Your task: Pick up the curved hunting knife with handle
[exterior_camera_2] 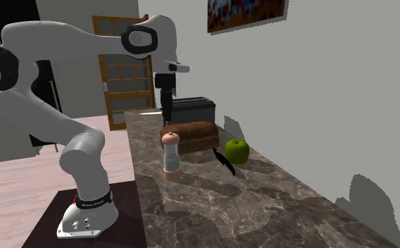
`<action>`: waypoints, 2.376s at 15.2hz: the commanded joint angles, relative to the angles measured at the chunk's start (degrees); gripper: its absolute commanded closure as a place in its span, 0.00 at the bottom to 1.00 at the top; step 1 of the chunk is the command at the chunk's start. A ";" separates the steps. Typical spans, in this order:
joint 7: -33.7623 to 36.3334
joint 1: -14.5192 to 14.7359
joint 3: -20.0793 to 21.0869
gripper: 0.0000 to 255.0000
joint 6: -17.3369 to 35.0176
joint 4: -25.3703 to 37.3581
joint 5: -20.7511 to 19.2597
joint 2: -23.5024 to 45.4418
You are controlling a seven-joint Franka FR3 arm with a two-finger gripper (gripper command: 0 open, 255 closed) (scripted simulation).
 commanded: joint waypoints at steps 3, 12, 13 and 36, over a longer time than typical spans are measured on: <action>5.83 -1.44 0.96 0.00 1.42 1.94 2.38 5.26; 29.14 -6.74 1.92 0.00 7.04 12.77 11.82 28.11; 31.42 -7.22 1.72 0.00 7.61 14.04 12.84 30.47; 55.29 -13.66 -3.85 0.00 20.62 25.66 30.46 60.61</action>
